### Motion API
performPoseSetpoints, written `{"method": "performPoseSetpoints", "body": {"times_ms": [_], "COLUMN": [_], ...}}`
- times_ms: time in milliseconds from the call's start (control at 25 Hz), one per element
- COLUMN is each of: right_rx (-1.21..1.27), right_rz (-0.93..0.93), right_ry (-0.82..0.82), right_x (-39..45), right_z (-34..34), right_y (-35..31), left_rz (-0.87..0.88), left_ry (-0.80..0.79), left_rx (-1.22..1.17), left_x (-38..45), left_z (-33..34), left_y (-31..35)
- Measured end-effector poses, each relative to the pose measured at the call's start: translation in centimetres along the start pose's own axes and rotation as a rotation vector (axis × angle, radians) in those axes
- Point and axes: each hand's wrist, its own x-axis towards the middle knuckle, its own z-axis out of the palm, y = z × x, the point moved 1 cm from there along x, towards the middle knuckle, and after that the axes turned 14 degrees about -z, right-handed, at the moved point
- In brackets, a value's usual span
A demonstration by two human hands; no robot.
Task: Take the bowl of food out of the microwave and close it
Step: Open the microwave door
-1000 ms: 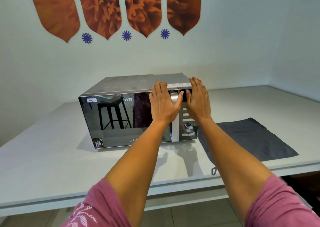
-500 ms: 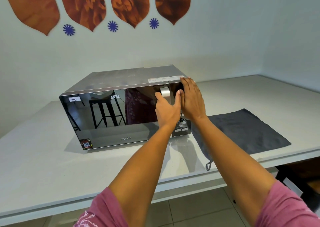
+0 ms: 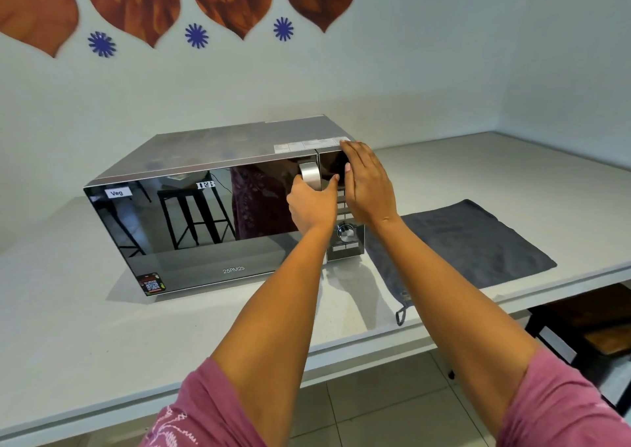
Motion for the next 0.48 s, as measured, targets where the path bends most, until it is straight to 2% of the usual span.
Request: {"method": "performPoseSetpoints", "body": {"times_ms": [240,480], "right_rx": [-0.014,0.070], "right_rz": [-0.013,0.042], "right_ry": [0.004,0.023], "right_x": [-0.1,0.0], "right_z": [0.2,-0.2], "right_y": [0.1,-1.0], "left_rz": [-0.028,-0.002], "left_ry": [0.102,0.034], "left_rx": [0.028,0.007], "left_x": [-1.9,-3.9], "left_z": [-0.5,-2.9], "left_y": [-0.9,-1.1]}}
